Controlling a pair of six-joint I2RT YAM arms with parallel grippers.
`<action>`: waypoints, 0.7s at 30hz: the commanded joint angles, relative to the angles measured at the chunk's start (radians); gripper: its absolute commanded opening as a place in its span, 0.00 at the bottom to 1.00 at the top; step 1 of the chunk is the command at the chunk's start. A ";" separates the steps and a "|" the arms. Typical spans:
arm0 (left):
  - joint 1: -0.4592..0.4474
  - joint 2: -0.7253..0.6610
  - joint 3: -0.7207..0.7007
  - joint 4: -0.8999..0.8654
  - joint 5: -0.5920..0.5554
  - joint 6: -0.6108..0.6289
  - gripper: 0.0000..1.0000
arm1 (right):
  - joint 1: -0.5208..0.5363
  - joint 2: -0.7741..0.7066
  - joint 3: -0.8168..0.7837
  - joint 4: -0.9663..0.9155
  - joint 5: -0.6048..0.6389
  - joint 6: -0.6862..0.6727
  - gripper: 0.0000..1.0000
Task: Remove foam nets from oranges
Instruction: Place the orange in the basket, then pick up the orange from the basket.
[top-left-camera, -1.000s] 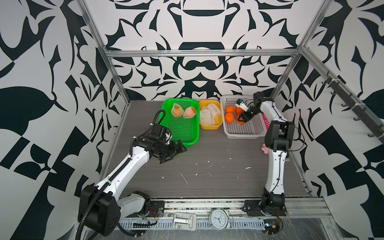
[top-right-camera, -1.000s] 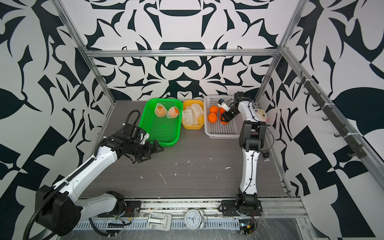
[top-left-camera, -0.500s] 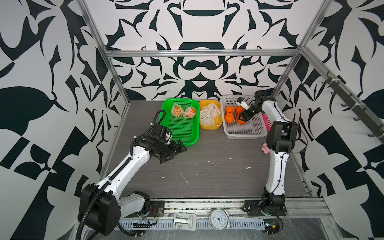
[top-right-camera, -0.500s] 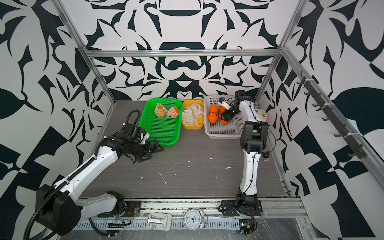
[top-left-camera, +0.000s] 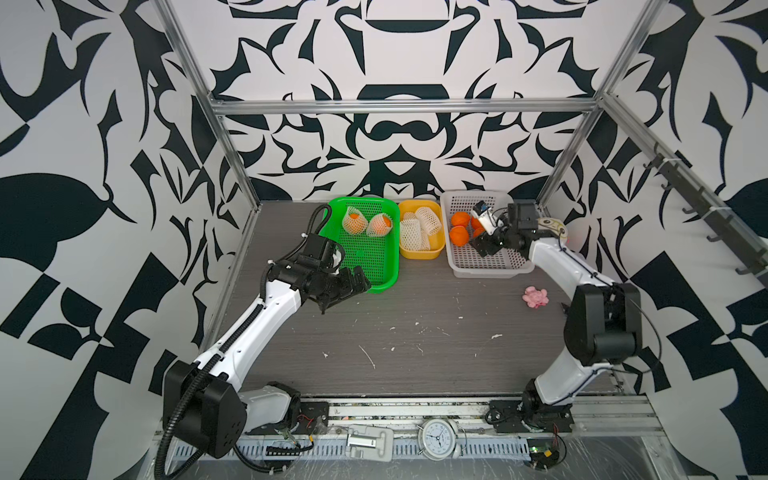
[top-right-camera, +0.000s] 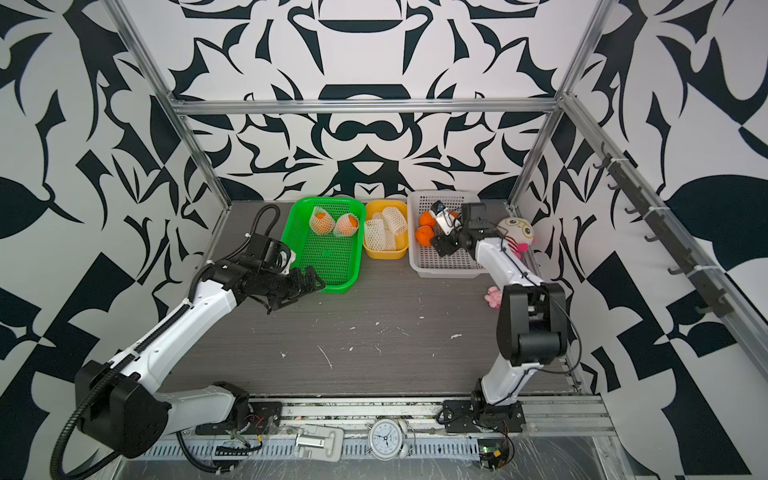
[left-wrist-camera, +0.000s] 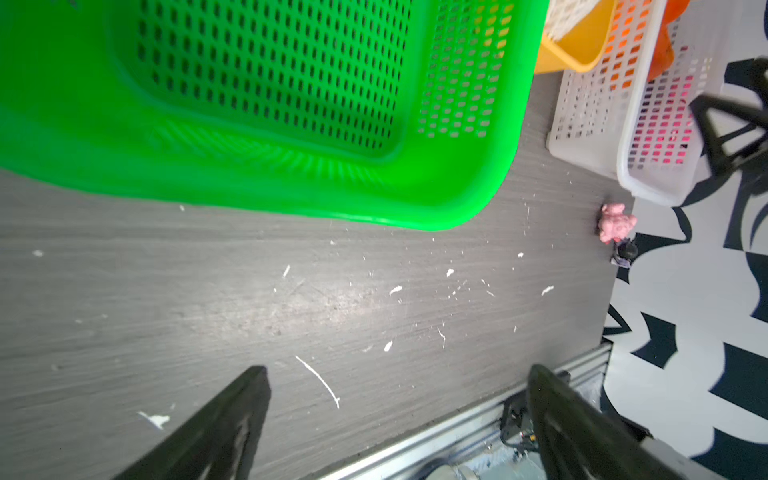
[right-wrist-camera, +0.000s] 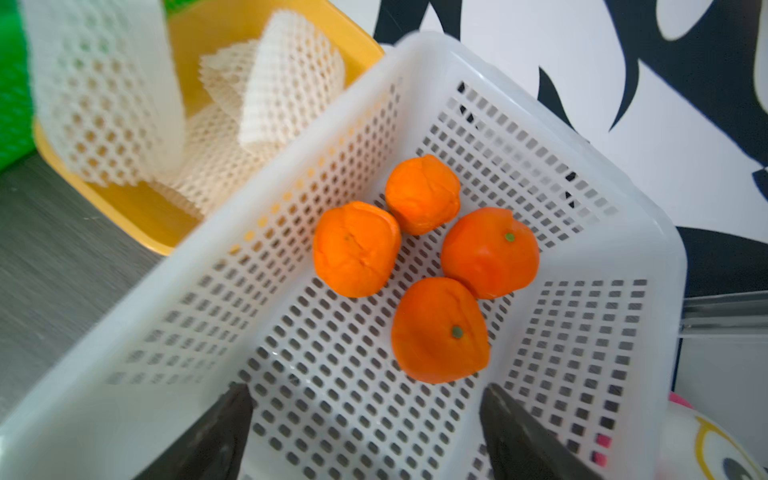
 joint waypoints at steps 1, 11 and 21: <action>0.022 0.075 0.098 -0.051 -0.142 0.078 0.99 | 0.112 -0.120 -0.147 0.334 0.117 0.134 0.95; 0.077 0.486 0.462 0.001 -0.313 0.177 0.99 | 0.328 -0.304 -0.393 0.465 0.288 0.433 0.98; 0.073 0.905 0.902 -0.014 -0.443 0.262 0.99 | 0.430 -0.330 -0.536 0.611 0.340 0.569 1.00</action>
